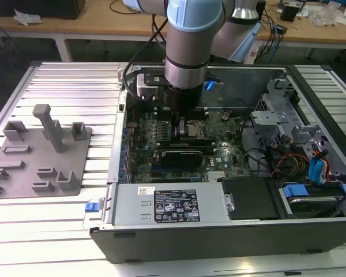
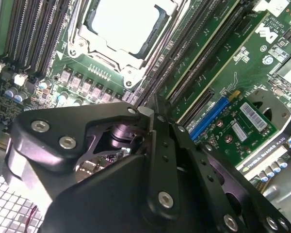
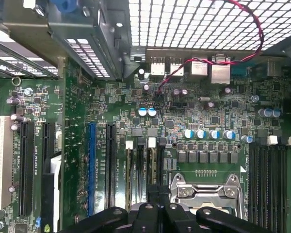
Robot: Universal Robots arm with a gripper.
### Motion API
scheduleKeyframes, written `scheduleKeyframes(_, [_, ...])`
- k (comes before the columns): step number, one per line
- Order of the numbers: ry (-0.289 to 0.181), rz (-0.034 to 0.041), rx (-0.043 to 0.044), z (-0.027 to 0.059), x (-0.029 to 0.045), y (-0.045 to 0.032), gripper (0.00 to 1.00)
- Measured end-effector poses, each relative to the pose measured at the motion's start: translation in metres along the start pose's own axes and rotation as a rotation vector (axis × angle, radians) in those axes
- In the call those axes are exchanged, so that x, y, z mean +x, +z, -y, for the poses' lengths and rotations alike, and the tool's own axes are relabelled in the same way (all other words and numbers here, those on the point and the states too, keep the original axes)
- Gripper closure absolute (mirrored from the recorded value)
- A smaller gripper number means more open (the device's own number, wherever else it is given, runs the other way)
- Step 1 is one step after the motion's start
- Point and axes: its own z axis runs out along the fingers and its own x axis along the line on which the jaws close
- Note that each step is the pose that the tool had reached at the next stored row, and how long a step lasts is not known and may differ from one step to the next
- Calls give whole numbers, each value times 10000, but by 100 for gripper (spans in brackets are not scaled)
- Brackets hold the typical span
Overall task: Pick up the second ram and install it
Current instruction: 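Press down the second ram until it locks into place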
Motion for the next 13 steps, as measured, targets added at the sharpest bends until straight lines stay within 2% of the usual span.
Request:
scheduleKeyframes(4, [-1, 21, 15, 2, -3, -18, 92])
scheduleKeyframes(6, [0, 3, 1, -4, -4, -150, 92])
scheduleKeyframes(10, [0, 3, 1, -4, -4, -171, 92])
scheduleKeyframes(13, [0, 1, -1, 120, -2, -175, 92])
